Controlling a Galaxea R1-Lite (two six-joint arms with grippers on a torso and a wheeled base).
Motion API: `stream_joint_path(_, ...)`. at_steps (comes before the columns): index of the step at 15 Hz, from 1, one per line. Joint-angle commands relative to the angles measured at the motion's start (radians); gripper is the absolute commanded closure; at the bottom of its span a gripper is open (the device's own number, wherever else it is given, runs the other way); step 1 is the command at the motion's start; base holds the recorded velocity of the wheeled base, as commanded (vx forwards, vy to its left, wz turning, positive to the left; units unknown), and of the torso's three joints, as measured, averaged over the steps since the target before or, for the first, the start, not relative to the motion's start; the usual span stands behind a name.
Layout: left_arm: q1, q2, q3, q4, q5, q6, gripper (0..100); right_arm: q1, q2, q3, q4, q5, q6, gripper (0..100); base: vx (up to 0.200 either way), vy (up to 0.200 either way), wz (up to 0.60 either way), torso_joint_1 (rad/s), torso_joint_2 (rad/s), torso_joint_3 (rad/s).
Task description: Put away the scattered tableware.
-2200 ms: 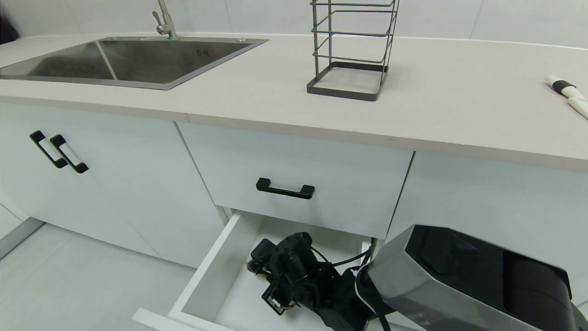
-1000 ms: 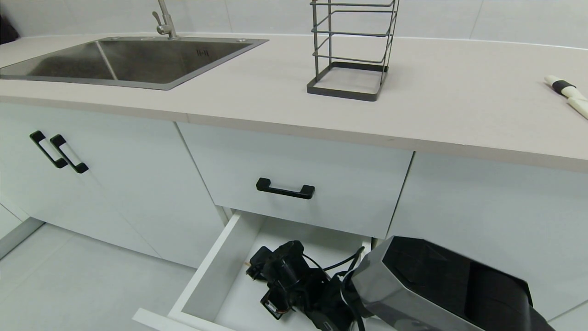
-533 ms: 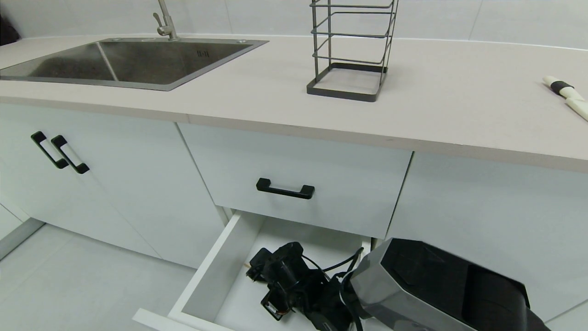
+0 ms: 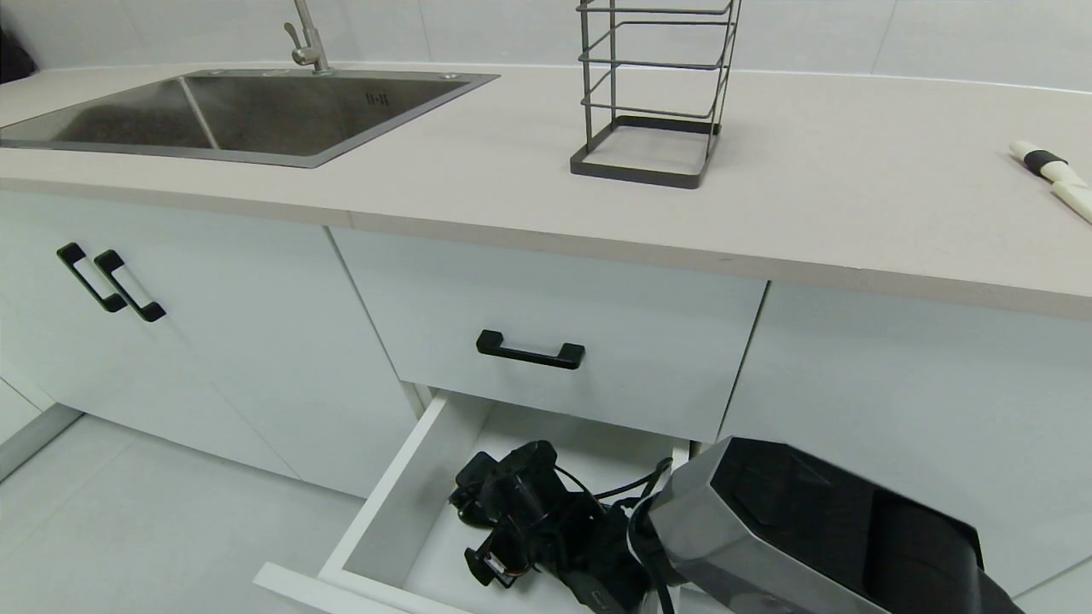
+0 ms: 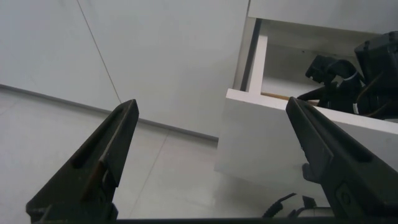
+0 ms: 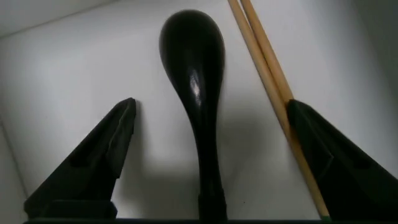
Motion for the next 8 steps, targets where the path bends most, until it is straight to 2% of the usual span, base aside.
stream_joint_path(1,0.0,0.0,0.0,0.0,0.0,0.0,0,0.004,-0.082,0.011,0.008,-0.001,0.001,0,0.0,0.0,0.0,0.0,0.0,0.0)
stream_joint_path(3,0.0,0.0,0.0,0.0,0.0,0.0,0,0.025,-0.157,0.082,0.003,-0.001,0.001,0,0.0,0.0,0.0,0.0,0.0,0.0)
stream_joint_path(5,0.0,0.0,0.0,0.0,0.0,0.0,0,0.07,-0.247,0.208,-0.009,-0.001,0.002,0,0.0,0.0,0.0,0.0,0.0,0.0)
stream_joint_path(8,0.0,0.0,0.0,0.0,0.0,0.0,0,0.103,-0.318,0.255,-0.021,-0.001,0.005,0,0.0,0.0,0.0,0.0,0.0,0.0)
